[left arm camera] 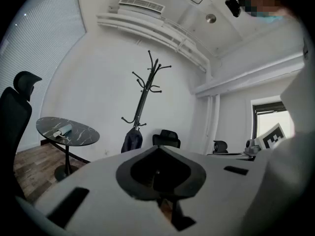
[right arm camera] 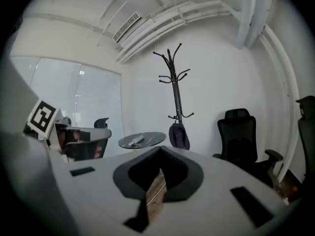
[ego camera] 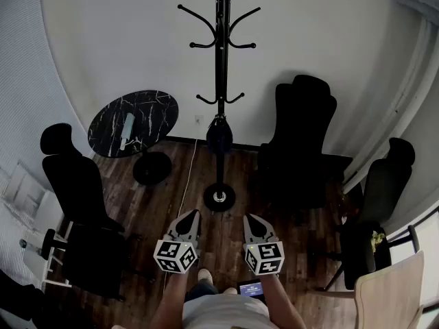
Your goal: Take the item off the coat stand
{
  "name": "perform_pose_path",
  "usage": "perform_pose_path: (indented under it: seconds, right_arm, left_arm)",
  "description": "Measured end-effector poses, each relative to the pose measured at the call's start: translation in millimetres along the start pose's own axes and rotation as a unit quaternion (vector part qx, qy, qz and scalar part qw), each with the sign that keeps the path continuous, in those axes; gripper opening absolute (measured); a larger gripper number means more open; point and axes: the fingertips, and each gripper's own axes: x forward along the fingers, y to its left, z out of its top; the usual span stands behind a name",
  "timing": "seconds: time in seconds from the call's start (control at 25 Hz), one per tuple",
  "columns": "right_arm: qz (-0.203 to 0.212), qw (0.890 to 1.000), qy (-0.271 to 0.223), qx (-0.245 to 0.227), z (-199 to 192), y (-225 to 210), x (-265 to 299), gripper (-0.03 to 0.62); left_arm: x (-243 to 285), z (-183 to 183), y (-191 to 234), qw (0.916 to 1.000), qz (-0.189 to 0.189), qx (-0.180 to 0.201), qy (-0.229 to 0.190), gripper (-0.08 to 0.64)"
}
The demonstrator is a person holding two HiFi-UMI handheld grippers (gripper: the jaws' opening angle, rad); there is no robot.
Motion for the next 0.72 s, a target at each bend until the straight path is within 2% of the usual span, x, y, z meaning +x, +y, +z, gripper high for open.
perform_pose_path:
  seconds: [0.28,0.72]
  right_arm:
    - [0.006,1.000,-0.019,0.005,6.7,0.6,-2.2,0.011]
    - [0.008,1.000,-0.010,0.016,5.8,0.6,-2.4,0.012]
  left_arm:
    - [-0.3,-0.6,-0.2,1.0000,-0.002,-0.004,0.001,0.020]
    - [-4.4,4.2,-1.6,0.9999,0.011,0.003,0.010,0.020]
